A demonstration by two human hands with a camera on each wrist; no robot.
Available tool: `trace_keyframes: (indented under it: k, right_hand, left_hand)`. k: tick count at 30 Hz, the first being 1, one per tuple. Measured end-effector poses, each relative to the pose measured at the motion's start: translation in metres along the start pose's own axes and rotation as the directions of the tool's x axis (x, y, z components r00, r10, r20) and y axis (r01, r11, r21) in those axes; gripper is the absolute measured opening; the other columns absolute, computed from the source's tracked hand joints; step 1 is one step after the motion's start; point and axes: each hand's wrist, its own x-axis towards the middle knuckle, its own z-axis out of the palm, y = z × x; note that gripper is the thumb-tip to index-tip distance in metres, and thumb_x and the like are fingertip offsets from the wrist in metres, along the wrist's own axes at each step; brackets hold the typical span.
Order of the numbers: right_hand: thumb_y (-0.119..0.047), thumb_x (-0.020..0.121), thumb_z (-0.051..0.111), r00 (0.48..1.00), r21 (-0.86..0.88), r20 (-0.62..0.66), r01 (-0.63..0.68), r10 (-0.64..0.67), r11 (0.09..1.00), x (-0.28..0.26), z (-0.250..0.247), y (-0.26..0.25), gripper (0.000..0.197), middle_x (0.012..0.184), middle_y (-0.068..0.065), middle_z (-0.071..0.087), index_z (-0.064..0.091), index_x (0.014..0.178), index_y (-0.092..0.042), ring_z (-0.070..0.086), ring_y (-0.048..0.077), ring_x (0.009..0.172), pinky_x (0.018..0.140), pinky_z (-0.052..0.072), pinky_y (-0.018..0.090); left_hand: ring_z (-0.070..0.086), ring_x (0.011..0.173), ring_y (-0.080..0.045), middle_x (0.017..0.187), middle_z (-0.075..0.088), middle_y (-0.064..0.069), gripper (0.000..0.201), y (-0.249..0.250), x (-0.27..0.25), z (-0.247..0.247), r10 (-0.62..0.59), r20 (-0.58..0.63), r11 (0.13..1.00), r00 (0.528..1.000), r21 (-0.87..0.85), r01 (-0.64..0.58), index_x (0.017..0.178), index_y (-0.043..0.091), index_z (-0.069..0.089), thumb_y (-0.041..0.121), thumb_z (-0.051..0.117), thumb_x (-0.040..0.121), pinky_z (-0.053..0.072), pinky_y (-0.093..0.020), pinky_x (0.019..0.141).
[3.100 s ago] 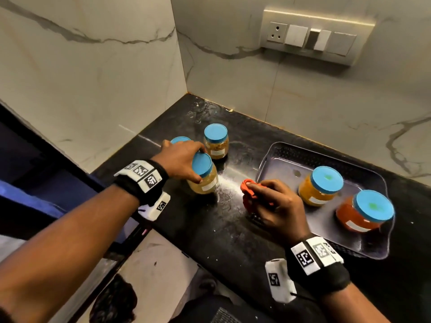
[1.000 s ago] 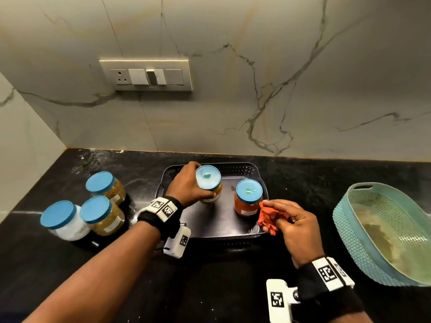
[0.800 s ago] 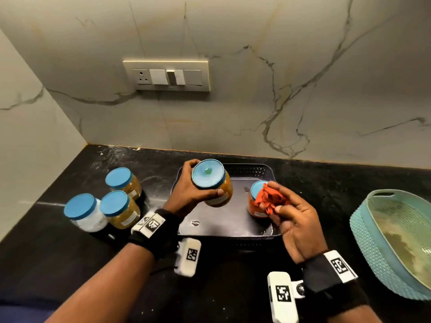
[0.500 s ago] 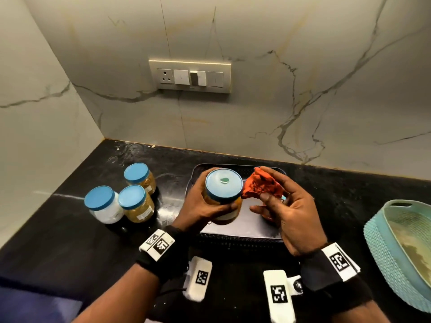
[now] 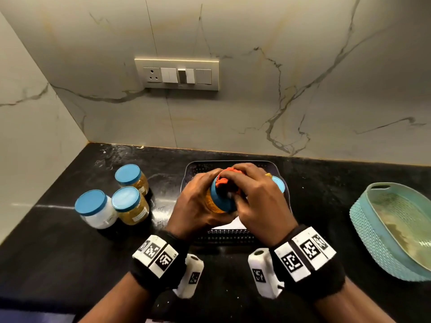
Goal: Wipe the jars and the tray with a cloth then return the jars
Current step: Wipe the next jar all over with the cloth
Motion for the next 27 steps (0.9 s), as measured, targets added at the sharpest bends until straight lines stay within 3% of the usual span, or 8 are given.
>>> trace_keyframes:
  k: [5, 10, 15, 18, 20, 24, 27]
  right_hand:
    - [-0.004, 0.081, 0.066, 0.987, -0.003, 0.061, 0.152, -0.151, 0.988, -0.018, -0.009, 0.001, 0.043, 0.125, 0.002, 0.063, 0.068, 0.122, -0.016, 0.059, 0.022, 0.113, 0.1, 0.047, 0.033]
    - [-0.014, 0.083, 0.06, 1.0, -0.077, -0.019, 0.022, -0.023, 0.997, -0.008, -0.015, 0.021, 0.032, 0.109, 0.005, 0.063, 0.071, 0.112, -0.017, 0.061, 0.027, 0.097, 0.085, 0.051, 0.046]
    - [-0.009, 0.081, 0.064, 0.995, 0.022, 0.035, 0.095, -0.096, 0.995, -0.009, -0.01, -0.007, 0.037, 0.116, 0.003, 0.064, 0.069, 0.117, -0.017, 0.06, 0.025, 0.104, 0.092, 0.049, 0.038]
    - [-0.011, 0.084, 0.063, 0.989, 0.023, 0.087, 0.119, -0.121, 0.993, -0.023, -0.019, 0.003, 0.035, 0.12, 0.002, 0.062, 0.069, 0.118, -0.017, 0.058, 0.022, 0.111, 0.097, 0.049, 0.038]
    - [-0.014, 0.085, 0.062, 0.996, -0.031, 0.061, 0.073, -0.071, 0.997, -0.021, -0.023, 0.019, 0.032, 0.116, 0.002, 0.062, 0.069, 0.115, -0.018, 0.059, 0.022, 0.106, 0.092, 0.05, 0.042]
    - [-0.016, 0.08, 0.062, 0.999, -0.03, -0.031, -0.03, 0.029, 0.999, 0.003, -0.018, 0.018, 0.03, 0.105, 0.001, 0.063, 0.071, 0.108, -0.017, 0.061, 0.021, 0.095, 0.086, 0.051, 0.04]
    - [-0.011, 0.077, 0.065, 0.999, 0.034, 0.002, 0.048, -0.048, 0.998, 0.002, -0.015, -0.005, 0.032, 0.107, 0.001, 0.064, 0.07, 0.109, -0.017, 0.06, 0.02, 0.097, 0.087, 0.05, 0.035]
  left_hand:
    - [0.064, 0.116, -0.017, 0.125, 0.064, 0.002, 0.079, -0.003, 0.0, -0.007, -0.011, -0.044, 0.999, 0.999, -0.044, 0.009, 0.134, 0.022, 0.057, 0.044, 0.088, 0.064, 0.055, -0.044, 0.094]
    - [0.062, 0.115, -0.016, 0.124, 0.063, 0.008, 0.082, 0.003, -0.006, 0.007, 0.021, -0.026, 0.999, 0.999, -0.046, -0.023, 0.133, 0.019, 0.058, 0.035, 0.094, 0.061, 0.052, -0.042, 0.095]
    - [0.062, 0.116, -0.016, 0.125, 0.063, 0.003, 0.08, 0.006, 0.002, -0.001, -0.01, -0.005, 0.999, 1.0, -0.046, 0.01, 0.135, 0.02, 0.057, 0.042, 0.086, 0.063, 0.054, -0.043, 0.095]
    - [0.063, 0.115, -0.019, 0.124, 0.063, 0.002, 0.08, 0.002, 0.001, -0.006, -0.024, -0.018, 0.997, 1.0, -0.07, 0.023, 0.133, 0.025, 0.056, 0.048, 0.089, 0.064, 0.055, -0.045, 0.093]
    - [0.063, 0.115, -0.02, 0.123, 0.063, 0.003, 0.08, 0.003, -0.001, -0.002, -0.025, -0.013, 0.997, 1.0, -0.066, 0.024, 0.133, 0.026, 0.056, 0.044, 0.092, 0.063, 0.055, -0.045, 0.093]
    - [0.062, 0.114, -0.014, 0.123, 0.063, 0.011, 0.08, 0.013, -0.002, 0.008, 0.016, 0.014, 1.0, 1.0, 0.001, -0.016, 0.134, 0.026, 0.057, 0.04, 0.091, 0.063, 0.053, -0.04, 0.093]
    - [0.062, 0.109, -0.01, 0.12, 0.059, 0.023, 0.074, 0.017, 0.004, 0.003, 0.03, 0.031, 0.999, 0.999, 0.038, -0.031, 0.131, 0.027, 0.058, 0.04, 0.086, 0.064, 0.052, -0.035, 0.091]
